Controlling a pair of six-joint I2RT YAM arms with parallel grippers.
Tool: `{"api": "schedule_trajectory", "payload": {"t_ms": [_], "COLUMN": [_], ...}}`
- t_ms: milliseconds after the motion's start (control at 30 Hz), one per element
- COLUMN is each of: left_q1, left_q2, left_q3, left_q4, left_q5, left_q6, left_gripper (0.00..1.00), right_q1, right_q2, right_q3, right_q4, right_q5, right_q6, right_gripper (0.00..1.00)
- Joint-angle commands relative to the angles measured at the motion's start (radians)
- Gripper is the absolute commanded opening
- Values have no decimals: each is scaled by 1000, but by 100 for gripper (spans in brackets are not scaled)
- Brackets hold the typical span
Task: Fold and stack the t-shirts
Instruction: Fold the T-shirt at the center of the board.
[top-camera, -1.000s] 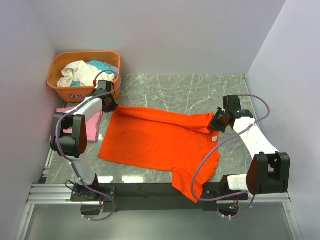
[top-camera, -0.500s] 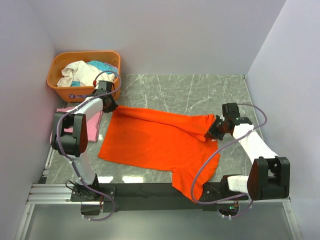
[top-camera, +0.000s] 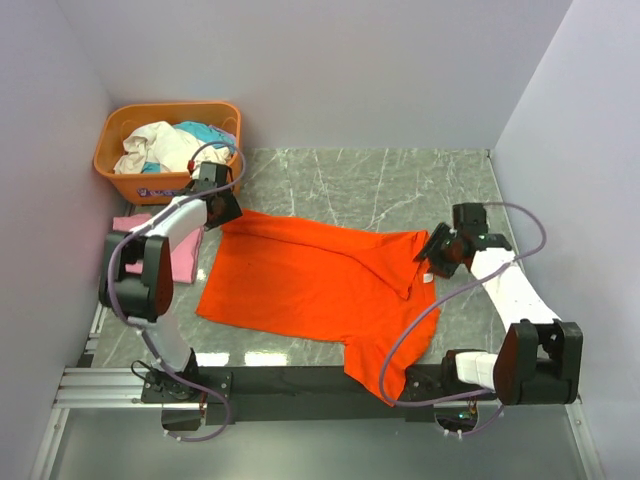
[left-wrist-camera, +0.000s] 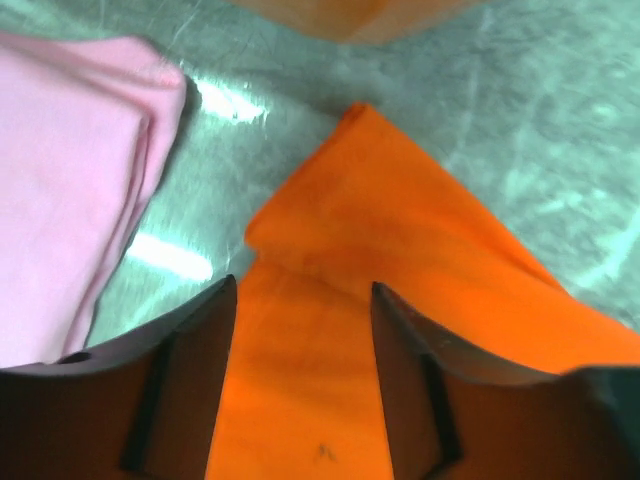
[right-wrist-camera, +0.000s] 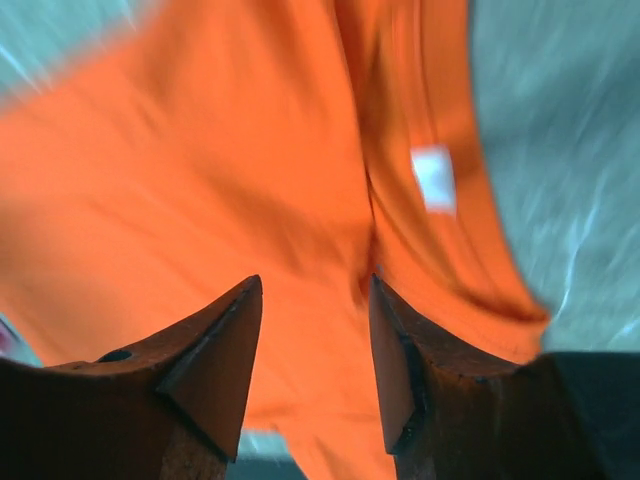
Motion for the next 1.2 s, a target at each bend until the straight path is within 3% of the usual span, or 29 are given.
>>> {"api": "schedule_trajectory", "payload": {"t_ms": [0,67,300,500,633,1167], "left_q1": [-32,-49,-105,-123,-134,-140], "left_q2": [-149,-208,-247,-94,1,216], "left_q3": [-23,-53,-73,35,94,197], "left_q4": [-24,-38,-29,-18,-4,13], "left_q5": [-32,-31,48,71,58,11], "left_q6": [16,14,27,56,45,50], "left_gripper": [66,72,71,64,58,56], "right_q1": [-57,-82,-131,-155,-177,-211], "right_q2": [29,67,297,434,444,528], "right_q3": [93,119,145,174,147,151], "right_q4": [102,171,378,476,542,603], "right_q5": [81,73,2,-73,-111,-172], "right_q6": [-13,-13,27,30,52,99], "right_gripper": [52,49,43,43,43,45]}}
